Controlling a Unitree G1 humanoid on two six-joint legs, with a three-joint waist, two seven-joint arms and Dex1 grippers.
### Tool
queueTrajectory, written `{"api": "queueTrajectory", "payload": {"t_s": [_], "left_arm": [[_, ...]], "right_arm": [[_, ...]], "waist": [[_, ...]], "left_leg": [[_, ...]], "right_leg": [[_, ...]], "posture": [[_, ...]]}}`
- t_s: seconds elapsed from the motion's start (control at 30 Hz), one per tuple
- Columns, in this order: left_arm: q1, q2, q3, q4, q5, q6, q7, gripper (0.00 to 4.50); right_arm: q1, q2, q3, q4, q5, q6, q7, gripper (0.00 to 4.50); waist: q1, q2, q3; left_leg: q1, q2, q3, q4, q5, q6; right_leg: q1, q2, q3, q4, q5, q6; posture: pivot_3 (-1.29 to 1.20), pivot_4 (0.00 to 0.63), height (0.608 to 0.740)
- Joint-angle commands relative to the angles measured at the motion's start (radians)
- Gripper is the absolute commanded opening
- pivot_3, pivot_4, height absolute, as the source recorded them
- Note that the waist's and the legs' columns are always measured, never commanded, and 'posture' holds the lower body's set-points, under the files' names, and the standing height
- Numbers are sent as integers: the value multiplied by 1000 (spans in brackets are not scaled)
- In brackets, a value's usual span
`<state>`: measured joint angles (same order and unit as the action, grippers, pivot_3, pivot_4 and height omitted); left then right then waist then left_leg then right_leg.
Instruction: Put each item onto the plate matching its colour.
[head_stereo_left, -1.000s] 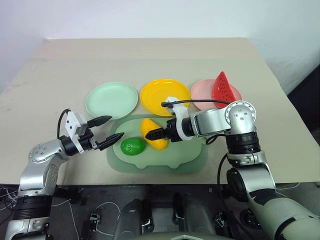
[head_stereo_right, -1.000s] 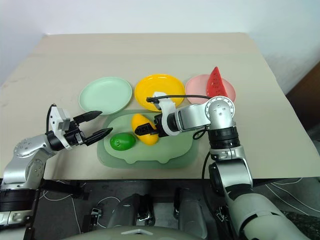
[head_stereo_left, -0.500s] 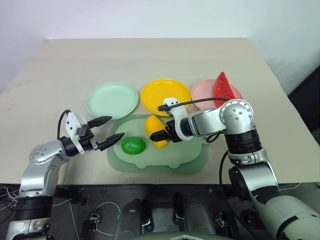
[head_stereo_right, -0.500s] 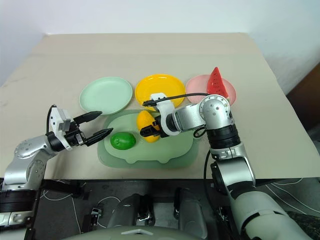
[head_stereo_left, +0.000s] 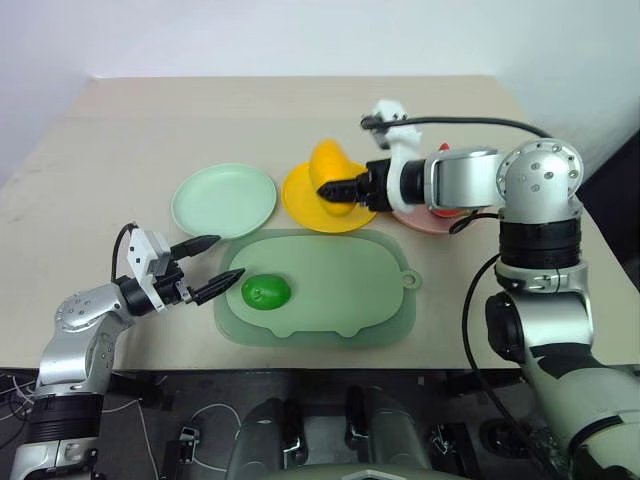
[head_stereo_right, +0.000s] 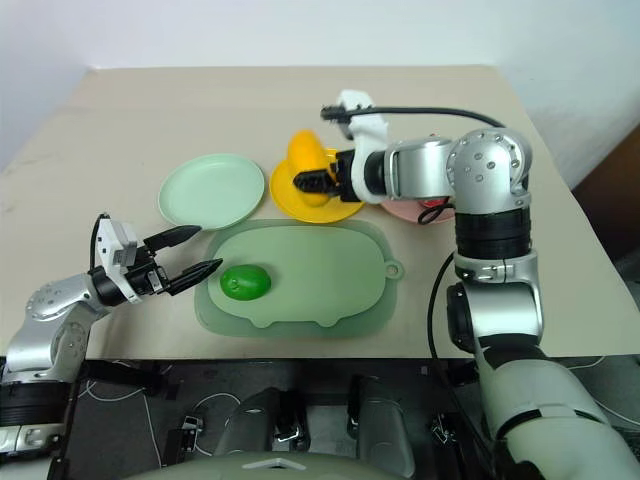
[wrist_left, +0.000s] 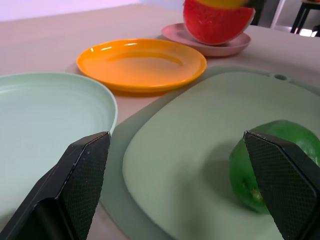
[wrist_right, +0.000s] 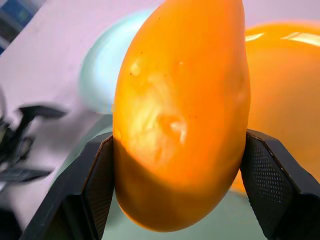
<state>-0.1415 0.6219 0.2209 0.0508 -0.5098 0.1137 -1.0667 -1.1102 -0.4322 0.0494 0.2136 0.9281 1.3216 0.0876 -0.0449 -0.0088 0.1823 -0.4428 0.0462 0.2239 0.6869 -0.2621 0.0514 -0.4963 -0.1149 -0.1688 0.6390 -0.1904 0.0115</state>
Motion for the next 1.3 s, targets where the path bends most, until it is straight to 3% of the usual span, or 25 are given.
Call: {"api": "queueTrajectory", "payload": {"t_s": [0.03,0.33,0.6,0.73,0.83,1.1,1.3], "left_arm": [[5,7,27,-27,-6,-20,6,4500],[17,6,31,-15,-5,-42,5,4500],[48,12,44,-1,-5,-71,-10,4500],[63,7,40,1,-6,-86,-16,4500],[68,8,44,25,-5,-104,-31,4500],[67,17,62,72,-19,-134,-69,4500],[91,45,83,30,-62,-97,-115,4500]], "right_arm": [[-55,8,99,167,-183,-180,176,3293],[-199,176,125,661,-465,-471,378,3293],[-266,258,36,890,-565,-582,387,3293],[-275,271,4,937,-613,-616,388,4480],[-290,270,-12,940,-640,-628,398,4480],[-312,162,-67,793,-641,-523,506,4480],[-23,1,-97,54,-446,-314,704,4480]], "waist": [[-1,0,0],[-4,0,0],[-3,0,0],[-4,0,0],[-6,0,0],[-9,0,0],[-3,0,0]], "left_leg": [[0,0,0,0,0,0],[0,0,2,0,0,0],[0,0,2,0,0,0],[0,0,2,0,0,0],[0,0,2,0,0,0],[-1,0,1,1,0,0],[-1,0,-2,1,0,-1]], "right_leg": [[0,0,0,0,0,0],[-2,0,0,4,0,0],[-2,-2,0,6,0,0],[-3,-2,0,6,0,0],[-3,-2,0,6,0,0],[-4,-3,0,7,0,0],[-4,-4,0,6,-1,0]], "posture": [[0,150,696],[0,150,696],[0,150,696],[0,150,696],[0,150,696],[0,150,696],[0,150,696]]}}
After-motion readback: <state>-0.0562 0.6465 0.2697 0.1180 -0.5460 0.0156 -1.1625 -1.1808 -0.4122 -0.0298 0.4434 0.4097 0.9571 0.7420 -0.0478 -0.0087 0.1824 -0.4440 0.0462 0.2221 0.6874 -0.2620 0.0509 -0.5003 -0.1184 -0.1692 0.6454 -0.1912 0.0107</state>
